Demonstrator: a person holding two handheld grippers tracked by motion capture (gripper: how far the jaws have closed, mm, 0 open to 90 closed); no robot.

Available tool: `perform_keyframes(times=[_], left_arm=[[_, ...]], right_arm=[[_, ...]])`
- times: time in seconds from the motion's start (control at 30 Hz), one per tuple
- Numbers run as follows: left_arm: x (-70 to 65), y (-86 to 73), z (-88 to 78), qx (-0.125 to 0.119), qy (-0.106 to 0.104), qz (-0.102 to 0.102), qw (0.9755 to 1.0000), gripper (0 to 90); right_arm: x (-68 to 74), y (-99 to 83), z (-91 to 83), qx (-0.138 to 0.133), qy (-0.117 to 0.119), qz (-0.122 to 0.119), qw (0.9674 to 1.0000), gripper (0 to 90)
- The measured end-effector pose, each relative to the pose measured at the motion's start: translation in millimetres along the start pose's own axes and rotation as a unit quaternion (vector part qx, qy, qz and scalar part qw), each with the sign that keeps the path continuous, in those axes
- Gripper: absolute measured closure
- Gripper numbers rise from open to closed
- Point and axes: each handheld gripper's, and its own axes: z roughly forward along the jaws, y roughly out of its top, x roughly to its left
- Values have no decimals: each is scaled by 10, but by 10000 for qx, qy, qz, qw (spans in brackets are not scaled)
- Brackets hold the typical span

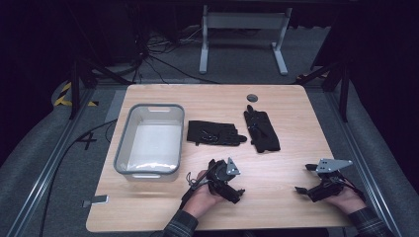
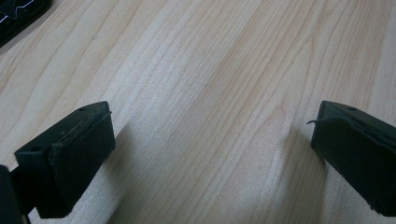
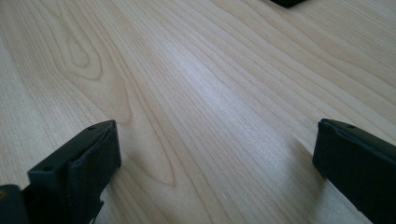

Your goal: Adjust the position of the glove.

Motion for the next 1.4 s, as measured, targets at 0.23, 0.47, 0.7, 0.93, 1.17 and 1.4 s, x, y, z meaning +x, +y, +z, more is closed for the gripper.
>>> perform_keyframes(times=[0.23, 0.47, 0.7, 0.93, 1.17, 1.4], left_arm=[[-2, 1, 1, 1, 10, -6, 10000, 0], [-6, -11, -7, -11, 3, -9, 10000, 0], [-5, -18, -14, -13, -32, 47, 10000, 0], [1, -26, -21, -13, -62, 92, 9999, 0], [2, -25, -21, -13, -67, 93, 9999, 0], [-1, -39, -34, 4, -93, 122, 9999, 0]], right_arm=[[-10, 42, -32, -17, 116, -76, 9999, 207], [-11, 155, -42, -77, 157, -26, 9998, 305], [-31, 289, 3, -114, 225, -22, 9997, 466], [-90, 388, 2, -256, 290, -45, 9992, 711], [-141, 515, 37, -321, 385, -41, 9987, 863], [-197, 675, 133, -350, 407, 2, 9986, 897]])
